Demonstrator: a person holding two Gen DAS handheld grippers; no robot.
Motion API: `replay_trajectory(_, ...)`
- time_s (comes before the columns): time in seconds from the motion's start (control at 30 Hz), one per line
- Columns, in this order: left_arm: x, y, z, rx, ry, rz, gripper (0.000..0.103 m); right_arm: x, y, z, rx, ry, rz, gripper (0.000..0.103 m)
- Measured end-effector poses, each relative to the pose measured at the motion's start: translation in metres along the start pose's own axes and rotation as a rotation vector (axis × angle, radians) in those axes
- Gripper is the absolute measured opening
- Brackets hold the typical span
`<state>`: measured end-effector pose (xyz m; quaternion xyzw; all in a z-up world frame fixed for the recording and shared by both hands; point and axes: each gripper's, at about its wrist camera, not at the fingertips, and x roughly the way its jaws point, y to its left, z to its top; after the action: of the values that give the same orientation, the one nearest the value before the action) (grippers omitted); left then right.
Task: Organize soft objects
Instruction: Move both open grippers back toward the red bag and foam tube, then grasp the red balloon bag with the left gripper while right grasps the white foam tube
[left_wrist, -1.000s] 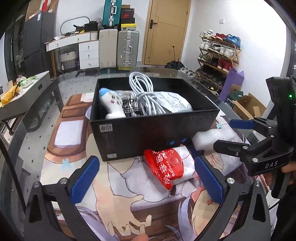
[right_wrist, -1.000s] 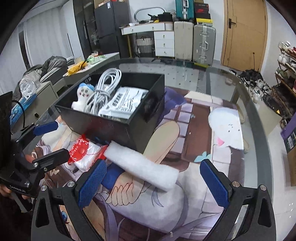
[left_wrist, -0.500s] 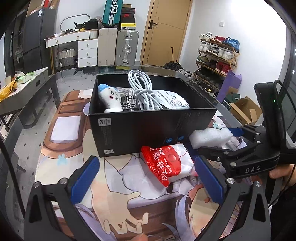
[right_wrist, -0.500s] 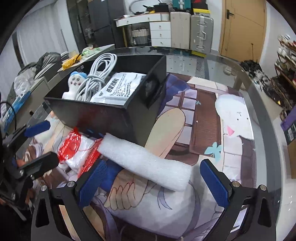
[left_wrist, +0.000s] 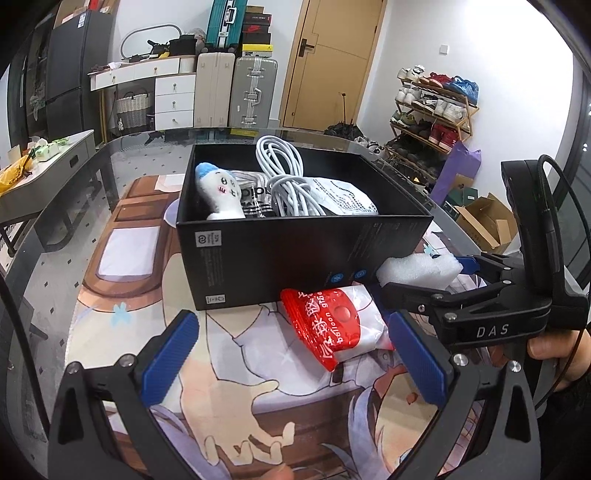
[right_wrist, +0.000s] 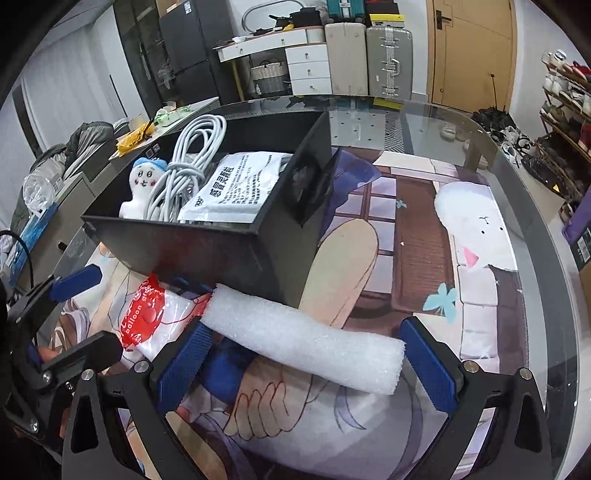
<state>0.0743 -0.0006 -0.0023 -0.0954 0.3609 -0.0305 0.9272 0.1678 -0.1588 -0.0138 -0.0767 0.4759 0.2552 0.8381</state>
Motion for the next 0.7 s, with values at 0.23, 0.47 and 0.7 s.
replay_trajectory(0.23,0.004,-0.003,-0.001,0.006,0.023,0.001,0.103,-0.004,-0.010,0.000,0.035,-0.017,0.029,0.097)
replay_trajectory(0.47,0.006,-0.007,-0.001,0.007,0.032,0.010,0.103,-0.014,-0.014,-0.001,0.011,-0.029,0.029,0.091)
replay_trajectory(0.7,0.010,-0.017,0.001,0.046,0.060,0.047,0.103,-0.030,-0.020,0.000,0.023,-0.068,0.048,0.091)
